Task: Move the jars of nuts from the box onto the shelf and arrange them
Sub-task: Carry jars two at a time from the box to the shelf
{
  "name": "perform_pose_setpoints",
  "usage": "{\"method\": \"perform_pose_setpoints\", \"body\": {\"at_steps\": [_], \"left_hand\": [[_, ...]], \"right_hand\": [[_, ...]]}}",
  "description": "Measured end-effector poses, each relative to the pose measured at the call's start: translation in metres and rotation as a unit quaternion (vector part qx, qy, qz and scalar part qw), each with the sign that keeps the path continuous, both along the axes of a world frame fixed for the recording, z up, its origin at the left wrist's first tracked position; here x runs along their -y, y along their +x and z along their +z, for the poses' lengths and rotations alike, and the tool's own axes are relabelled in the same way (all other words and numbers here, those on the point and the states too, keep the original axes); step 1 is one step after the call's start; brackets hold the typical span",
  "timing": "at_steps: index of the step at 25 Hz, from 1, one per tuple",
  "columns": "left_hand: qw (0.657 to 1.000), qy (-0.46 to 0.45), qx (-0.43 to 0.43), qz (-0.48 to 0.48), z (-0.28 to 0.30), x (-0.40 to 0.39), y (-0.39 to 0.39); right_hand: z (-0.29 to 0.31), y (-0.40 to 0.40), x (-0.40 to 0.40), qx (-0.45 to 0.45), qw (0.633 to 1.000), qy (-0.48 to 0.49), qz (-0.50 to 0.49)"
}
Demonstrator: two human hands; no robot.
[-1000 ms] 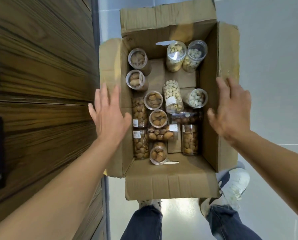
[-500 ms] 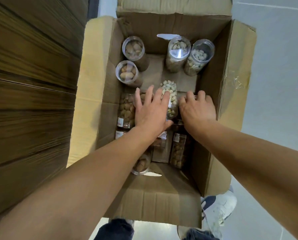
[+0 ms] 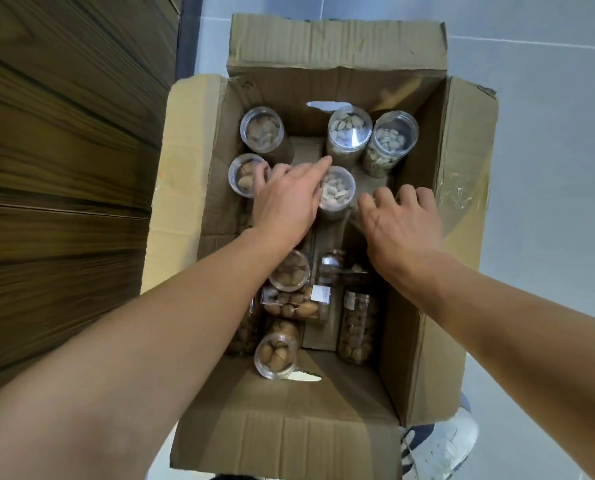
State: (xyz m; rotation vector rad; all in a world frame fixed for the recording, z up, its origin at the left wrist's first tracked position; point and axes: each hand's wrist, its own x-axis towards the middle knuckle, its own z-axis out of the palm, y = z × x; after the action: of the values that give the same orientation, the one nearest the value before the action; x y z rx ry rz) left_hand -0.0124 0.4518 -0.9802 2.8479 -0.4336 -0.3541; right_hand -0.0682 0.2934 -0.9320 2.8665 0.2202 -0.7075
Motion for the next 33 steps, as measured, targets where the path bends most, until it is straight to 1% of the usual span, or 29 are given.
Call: {"method": "perform_pose_setpoints", "body": {"at_steps": [3, 5, 7, 9, 11, 13, 15, 19, 21, 23, 25, 28, 30, 33], "left_hand": [[0.999, 0.021, -0.02, -0.037, 0.0, 0.014, 0.0], [0.997, 0.042, -0.008, -0.063, -0.003, 0.014, -0.003], [0.997, 0.034, -0.007, -0.073, -0.002, 0.015, -0.001], [0.998, -0.007, -0.043, -0.039, 0.013, 0.02, 0.0], [0.995, -0.063, -0.079, 0.018, 0.048, 0.02, -0.004], [0.99, -0.103, -0.089, 0.043, 0.094, 0.017, -0.007], [0.988, -0.118, -0.096, 0.036, 0.158, 0.012, -0.009], [0.985, -0.118, -0.122, -0.023, 0.303, 0.008, -0.015], [0.982, -0.124, -0.133, -0.052, 0.364, 0.013, -0.022], [0.976, -0.125, -0.149, -0.099, 0.429, 0.021, -0.041], [0.967, -0.124, -0.152, -0.166, 0.49, 0.029, -0.061], [0.949, -0.132, -0.114, -0.261, 0.568, 0.036, -0.1], [0.939, -0.134, -0.101, -0.3, 0.605, 0.039, -0.123], [0.923, -0.133, -0.102, -0.346, 0.664, 0.058, -0.169]], "right_hand": [[-0.002, 0.003, 0.0, 0.01, 1.0, 0.003, -0.014], [-0.001, 0.005, -0.001, 0.014, 1.0, 0.014, -0.023], [0.0, 0.001, 0.002, 0.029, 0.999, 0.027, -0.021], [0.011, -0.006, 0.008, 0.037, 0.998, 0.044, -0.025], [0.034, -0.011, 0.01, 0.038, 0.996, 0.069, -0.052], [0.068, -0.017, 0.01, 0.032, 0.992, 0.084, -0.084], [0.122, -0.024, 0.012, 0.029, 0.987, 0.109, -0.114], [0.261, -0.045, 0.026, 0.04, 0.956, 0.192, -0.22], [0.319, -0.06, 0.031, 0.048, 0.941, 0.209, -0.264], [0.384, -0.088, 0.037, 0.057, 0.924, 0.218, -0.31], [0.446, -0.118, 0.041, 0.079, 0.907, 0.216, -0.352], [0.525, -0.175, 0.047, 0.096, 0.884, 0.212, -0.406], [0.563, -0.211, 0.05, 0.11, 0.866, 0.207, -0.442], [0.617, -0.28, 0.063, 0.167, 0.842, 0.192, -0.475]]}}
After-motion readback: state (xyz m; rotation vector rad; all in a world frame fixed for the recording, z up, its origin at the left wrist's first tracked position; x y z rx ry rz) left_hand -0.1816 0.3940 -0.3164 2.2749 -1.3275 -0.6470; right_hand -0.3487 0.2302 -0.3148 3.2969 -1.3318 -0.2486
